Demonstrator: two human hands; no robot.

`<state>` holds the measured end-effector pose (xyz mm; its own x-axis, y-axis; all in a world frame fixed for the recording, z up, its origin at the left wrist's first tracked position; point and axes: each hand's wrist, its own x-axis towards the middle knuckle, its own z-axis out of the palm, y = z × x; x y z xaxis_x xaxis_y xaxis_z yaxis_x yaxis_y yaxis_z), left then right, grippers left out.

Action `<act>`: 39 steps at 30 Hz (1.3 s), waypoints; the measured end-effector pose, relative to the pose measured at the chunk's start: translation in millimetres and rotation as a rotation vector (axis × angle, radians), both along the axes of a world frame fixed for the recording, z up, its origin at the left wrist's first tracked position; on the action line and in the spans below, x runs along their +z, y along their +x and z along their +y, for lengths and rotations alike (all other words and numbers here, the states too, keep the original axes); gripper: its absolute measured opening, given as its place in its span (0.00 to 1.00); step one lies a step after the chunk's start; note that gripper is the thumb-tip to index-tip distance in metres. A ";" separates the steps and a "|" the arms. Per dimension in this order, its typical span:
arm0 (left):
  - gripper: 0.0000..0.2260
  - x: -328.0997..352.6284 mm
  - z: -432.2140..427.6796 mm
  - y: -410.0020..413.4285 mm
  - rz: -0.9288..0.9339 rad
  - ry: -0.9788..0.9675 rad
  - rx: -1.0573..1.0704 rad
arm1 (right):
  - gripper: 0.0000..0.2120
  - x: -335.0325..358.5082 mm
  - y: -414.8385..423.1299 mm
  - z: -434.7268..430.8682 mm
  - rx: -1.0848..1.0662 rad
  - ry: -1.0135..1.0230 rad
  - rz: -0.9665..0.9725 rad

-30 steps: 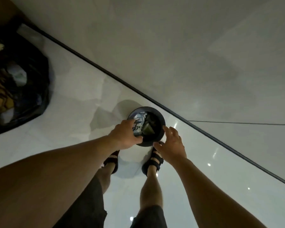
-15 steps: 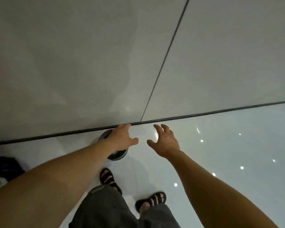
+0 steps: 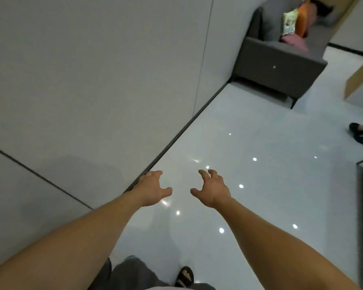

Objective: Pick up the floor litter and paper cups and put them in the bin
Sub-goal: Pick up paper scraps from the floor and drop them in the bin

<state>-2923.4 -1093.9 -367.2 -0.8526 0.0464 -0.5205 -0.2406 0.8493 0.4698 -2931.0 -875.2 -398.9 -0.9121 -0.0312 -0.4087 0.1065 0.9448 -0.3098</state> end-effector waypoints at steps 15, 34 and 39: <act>0.35 27.1 182.9 -261.1 0.085 0.062 -0.410 | 0.35 22.2 -149.8 182.7 -0.470 0.040 0.052; 0.35 32.9 550.4 -477.2 0.112 -0.007 -0.844 | 0.37 30.5 -303.9 483.5 -0.775 0.033 0.050; 0.35 37.1 646.0 -518.9 0.122 0.038 -0.857 | 0.37 44.1 -344.1 578.1 -0.807 0.048 0.043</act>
<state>-3442.3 -447.9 -330.1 -0.5652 0.7145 -0.4124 0.5296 0.6976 0.4826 -3275.1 -297.1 -354.9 -0.6611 0.6599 -0.3571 0.7500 0.5942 -0.2905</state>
